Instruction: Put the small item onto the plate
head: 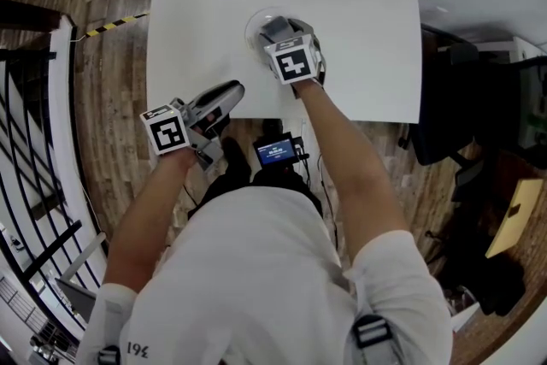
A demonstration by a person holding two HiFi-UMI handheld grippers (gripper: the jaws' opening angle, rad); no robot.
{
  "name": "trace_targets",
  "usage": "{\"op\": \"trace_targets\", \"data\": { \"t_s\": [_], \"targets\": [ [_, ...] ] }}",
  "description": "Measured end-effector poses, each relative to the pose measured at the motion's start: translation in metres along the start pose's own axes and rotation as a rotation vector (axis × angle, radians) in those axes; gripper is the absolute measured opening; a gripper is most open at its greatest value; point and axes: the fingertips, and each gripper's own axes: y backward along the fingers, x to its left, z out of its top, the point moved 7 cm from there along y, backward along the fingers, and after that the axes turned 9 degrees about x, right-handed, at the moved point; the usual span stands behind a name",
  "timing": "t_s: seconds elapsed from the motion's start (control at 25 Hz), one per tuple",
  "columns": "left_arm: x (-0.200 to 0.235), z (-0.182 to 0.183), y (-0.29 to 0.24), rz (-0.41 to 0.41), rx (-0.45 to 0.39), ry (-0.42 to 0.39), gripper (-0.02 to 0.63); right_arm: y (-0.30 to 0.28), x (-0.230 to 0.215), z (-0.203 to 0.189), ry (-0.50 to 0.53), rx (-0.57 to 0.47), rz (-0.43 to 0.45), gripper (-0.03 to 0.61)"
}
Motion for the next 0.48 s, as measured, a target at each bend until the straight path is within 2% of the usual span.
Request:
{"op": "trace_targets", "data": {
  "t_s": [0.48],
  "targets": [
    [0.011,0.007,-0.002,-0.001,0.014,0.026,0.109,-0.009,0.01,0.006,0.038,0.019,-0.046,0.313]
  ]
}}
